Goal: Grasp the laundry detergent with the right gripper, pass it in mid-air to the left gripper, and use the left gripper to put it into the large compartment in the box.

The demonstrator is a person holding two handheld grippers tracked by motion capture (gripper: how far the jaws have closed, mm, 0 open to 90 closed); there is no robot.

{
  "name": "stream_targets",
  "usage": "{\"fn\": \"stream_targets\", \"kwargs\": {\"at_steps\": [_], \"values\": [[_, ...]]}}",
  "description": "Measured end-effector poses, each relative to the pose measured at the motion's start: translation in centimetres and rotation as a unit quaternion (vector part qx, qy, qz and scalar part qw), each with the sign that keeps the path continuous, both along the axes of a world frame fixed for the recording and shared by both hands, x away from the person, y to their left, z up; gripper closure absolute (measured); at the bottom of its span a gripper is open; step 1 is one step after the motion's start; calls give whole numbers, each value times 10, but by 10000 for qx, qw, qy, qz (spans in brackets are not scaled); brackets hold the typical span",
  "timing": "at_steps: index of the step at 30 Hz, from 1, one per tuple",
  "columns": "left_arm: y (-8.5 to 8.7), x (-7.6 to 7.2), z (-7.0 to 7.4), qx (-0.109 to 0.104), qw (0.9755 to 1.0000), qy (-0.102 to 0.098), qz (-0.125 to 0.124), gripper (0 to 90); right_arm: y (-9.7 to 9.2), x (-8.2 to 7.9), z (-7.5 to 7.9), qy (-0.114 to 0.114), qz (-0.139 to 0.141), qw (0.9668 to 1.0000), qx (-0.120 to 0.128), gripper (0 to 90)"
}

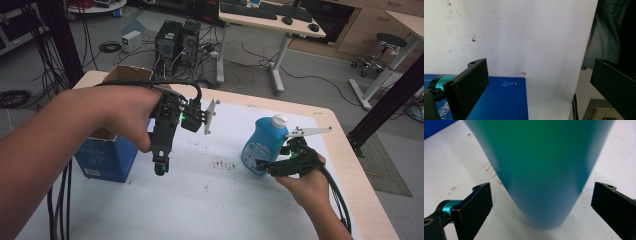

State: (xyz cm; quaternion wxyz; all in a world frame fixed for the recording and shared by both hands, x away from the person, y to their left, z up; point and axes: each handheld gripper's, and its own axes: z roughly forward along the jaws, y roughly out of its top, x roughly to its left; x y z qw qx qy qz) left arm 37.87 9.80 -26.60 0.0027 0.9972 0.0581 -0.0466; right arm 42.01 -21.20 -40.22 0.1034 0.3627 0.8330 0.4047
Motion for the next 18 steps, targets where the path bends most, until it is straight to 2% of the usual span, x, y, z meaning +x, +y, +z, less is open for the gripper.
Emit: {"fn": "stream_targets", "kwargs": {"at_steps": [7,18], "values": [[1,0,-1,-4,10000,8,-1,18,3,0,-3,-170,-164,9996,147,27],[3,0,-3,1,10000,38,-7,18,8,-1,-8,-519,-453,9969,373,32]]}}
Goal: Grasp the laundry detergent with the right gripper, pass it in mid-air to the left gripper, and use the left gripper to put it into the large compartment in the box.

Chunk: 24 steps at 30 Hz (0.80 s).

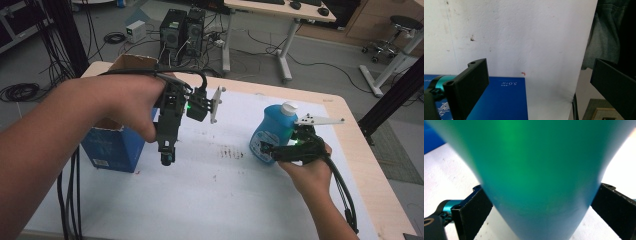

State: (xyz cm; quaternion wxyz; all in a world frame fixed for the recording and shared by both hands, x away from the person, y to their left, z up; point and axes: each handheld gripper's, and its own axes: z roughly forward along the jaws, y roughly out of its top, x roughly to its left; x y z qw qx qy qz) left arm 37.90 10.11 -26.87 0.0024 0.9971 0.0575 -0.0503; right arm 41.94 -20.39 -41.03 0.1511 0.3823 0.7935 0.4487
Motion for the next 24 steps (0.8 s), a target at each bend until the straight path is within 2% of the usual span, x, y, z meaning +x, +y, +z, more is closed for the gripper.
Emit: {"fn": "stream_targets", "kwargs": {"at_steps": [5,8,10,23,24], "values": [[1,1,0,20,10000,-7,7,18,0,0,-4,-76,-66,9998,144,62],[0,1,-1,19,10000,4,46,18,0,0,-4,-137,-63,9998,137,78],[-1,1,-2,22,10000,16,43,18,0,1,-4,-207,-65,9997,143,140],[-1,4,-3,51,10000,31,56,18,0,3,-6,-339,-99,9991,246,180],[-1,4,-3,40,10000,39,54,18,0,2,-6,-356,-74,9989,281,224]]}}
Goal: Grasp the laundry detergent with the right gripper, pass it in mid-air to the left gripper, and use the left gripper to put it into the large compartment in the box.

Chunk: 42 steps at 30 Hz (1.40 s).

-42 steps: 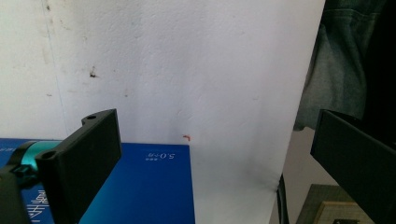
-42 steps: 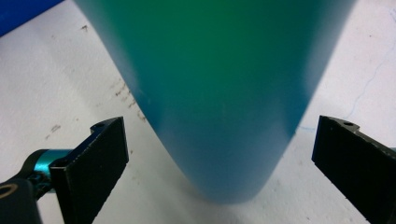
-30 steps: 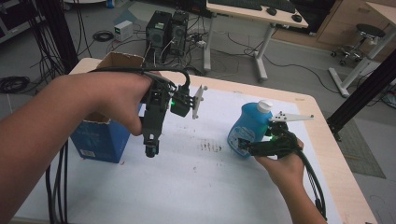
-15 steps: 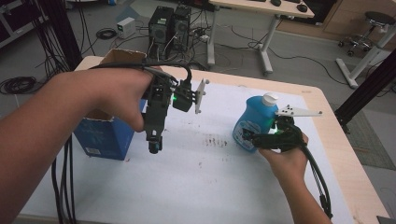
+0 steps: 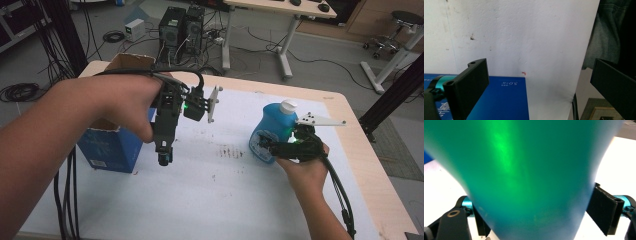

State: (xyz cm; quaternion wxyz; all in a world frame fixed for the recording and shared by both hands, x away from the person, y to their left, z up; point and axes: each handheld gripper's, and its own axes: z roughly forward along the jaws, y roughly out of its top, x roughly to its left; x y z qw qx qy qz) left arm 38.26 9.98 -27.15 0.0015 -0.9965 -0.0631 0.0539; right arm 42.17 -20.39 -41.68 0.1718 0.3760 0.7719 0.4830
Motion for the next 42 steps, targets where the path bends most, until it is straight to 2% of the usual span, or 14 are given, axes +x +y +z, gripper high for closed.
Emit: {"fn": "stream_targets", "kwargs": {"at_steps": [8,12,23,36,42], "values": [[1,0,-1,23,10000,0,15,18,2,-2,-2,-92,81,9999,11,270],[2,0,0,20,10000,3,39,18,2,-3,-3,-140,116,9998,-15,335],[0,1,-1,54,10000,12,32,18,1,-4,-2,-242,167,9996,31,406],[-2,1,-2,82,9999,39,49,18,1,-6,-2,-410,150,9990,23,438],[-4,0,-2,71,10000,45,31,18,-1,-6,-3,-476,246,9986,25,465]]}}
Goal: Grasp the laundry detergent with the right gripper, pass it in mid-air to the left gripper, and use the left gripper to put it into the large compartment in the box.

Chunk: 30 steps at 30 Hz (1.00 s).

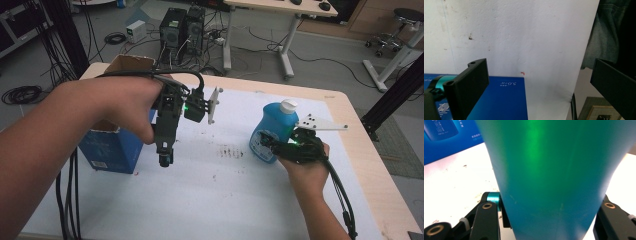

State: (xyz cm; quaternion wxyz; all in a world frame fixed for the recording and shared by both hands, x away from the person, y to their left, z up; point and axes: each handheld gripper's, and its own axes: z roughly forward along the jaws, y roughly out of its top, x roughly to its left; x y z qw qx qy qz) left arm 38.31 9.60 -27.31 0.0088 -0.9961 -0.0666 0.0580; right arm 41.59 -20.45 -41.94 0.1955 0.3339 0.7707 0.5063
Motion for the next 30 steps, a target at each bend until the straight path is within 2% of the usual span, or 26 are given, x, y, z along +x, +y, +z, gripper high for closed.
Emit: {"fn": "stream_targets", "kwargs": {"at_steps": [6,11,12,13,15,16,18,19,20,22,23,24,30], "values": [[-1,0,1,-9,10000,-36,11,18,0,-5,6,-55,129,9999,41,472],[-5,-1,5,-144,9999,-51,20,18,-2,-13,15,-97,339,9994,57,471],[-7,-1,7,-172,9998,-85,-20,18,-2,-17,20,-101,494,9987,40,470],[-7,-1,7,-172,9998,-85,-20,18,-2,-17,20,-101,494,9987,40,470],[-11,-2,11,-189,9997,-145,-81,18,0,-25,28,-122,734,9972,-2,470],[-11,-2,11,-189,9997,-145,-81,18,0,-25,28,-122,734,9972,-2,470],[-14,-4,13,-195,9996,-158,-118,18,1,-32,35,-129,962,9953,27,470],[-14,-4,13,-195,9996,-158,-118,18,1,-32,35,-129,962,9953,27,470],[-15,-4,15,-204,9996,-158,-109,18,4,-38,41,-148,1165,9931,-14,469],[-17,-5,17,-200,9995,-179,-137,18,4,-40,43,-155,1227,9923,-31,469],[-17,-5,17,-200,9995,-179,-137,18,6,-43,46,-150,1335,9909,-47,469],[-20,-7,20,-238,9995,-172,-129,18,9,-47,50,-175,1494,9886,-90,469],[-26,-10,27,-256,9991,-204,-251,18,20,-59,61,-168,1998,9796,-105,469]]}}
